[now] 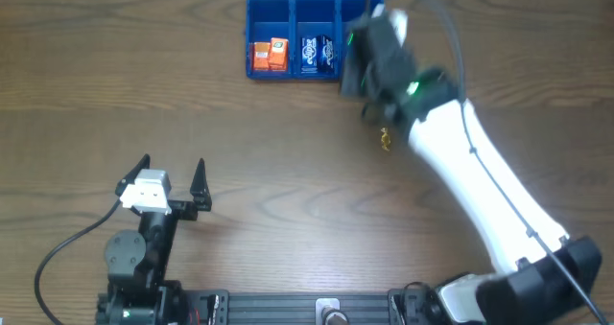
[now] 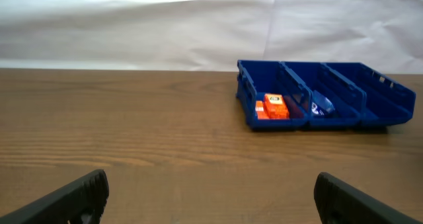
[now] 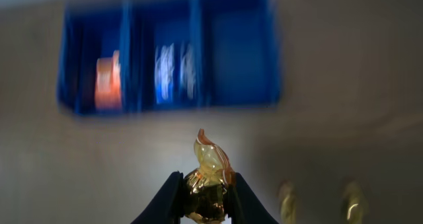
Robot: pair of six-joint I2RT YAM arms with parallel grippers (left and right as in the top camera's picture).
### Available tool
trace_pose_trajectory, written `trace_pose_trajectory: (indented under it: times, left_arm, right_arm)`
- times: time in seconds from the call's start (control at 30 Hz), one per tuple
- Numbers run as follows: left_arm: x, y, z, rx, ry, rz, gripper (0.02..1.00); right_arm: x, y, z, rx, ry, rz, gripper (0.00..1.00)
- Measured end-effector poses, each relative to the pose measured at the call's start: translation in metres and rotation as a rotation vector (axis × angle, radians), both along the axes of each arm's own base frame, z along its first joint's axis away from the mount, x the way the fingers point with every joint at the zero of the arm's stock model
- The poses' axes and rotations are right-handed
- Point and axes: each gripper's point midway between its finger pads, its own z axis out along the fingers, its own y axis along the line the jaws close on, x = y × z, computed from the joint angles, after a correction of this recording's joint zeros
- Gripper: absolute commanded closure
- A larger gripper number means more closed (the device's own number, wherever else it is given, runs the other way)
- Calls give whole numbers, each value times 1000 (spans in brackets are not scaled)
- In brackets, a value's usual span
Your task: Sort Candies Into Trays
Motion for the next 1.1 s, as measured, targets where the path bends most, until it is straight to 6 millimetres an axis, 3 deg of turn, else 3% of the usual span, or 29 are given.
trace_pose_trajectory:
  times: [0.07,0.13,0.23,0.33,0.37,0.5,0.53,0.63,0.7,0.9,1.1]
  left_arm:
    - [0,0,0,0,0,0,23]
    - [0,0,0,0,0,0,20]
    - [0,0,0,0,0,0,20]
    - [0,0,0,0,0,0,20]
    - [0,0,0,0,0,0,20]
    - [0,0,0,0,0,0,20]
    - [0,0,0,0,0,0,20]
    - [0,0,0,0,0,0,20]
    - [0,0,0,0,0,0,23]
    - [0,0,0,0,0,0,23]
    - [0,0,0,0,0,0,20]
  right_arm:
    - [38,-7,21,-24,-63,-22,890]
    - [63,-10,15,-50,-62,-34,890]
    - [92,-8,-29,-91,-6,-31,884]
    - [106,-2,-78,-116,64,-20,884]
    - [107,-1,-86,-117,74,-17,886]
    - [111,-4,-101,-112,99,-18,847]
    - [113,-5,-100,-109,94,-22,726]
    - [114,-8,-100,-110,96,-22,520]
    - [110,-10,-102,-115,113,-20,435]
    - [105,-11,-97,-124,110,-5,380]
    - [44,-32,-64,-119,88,-2,380]
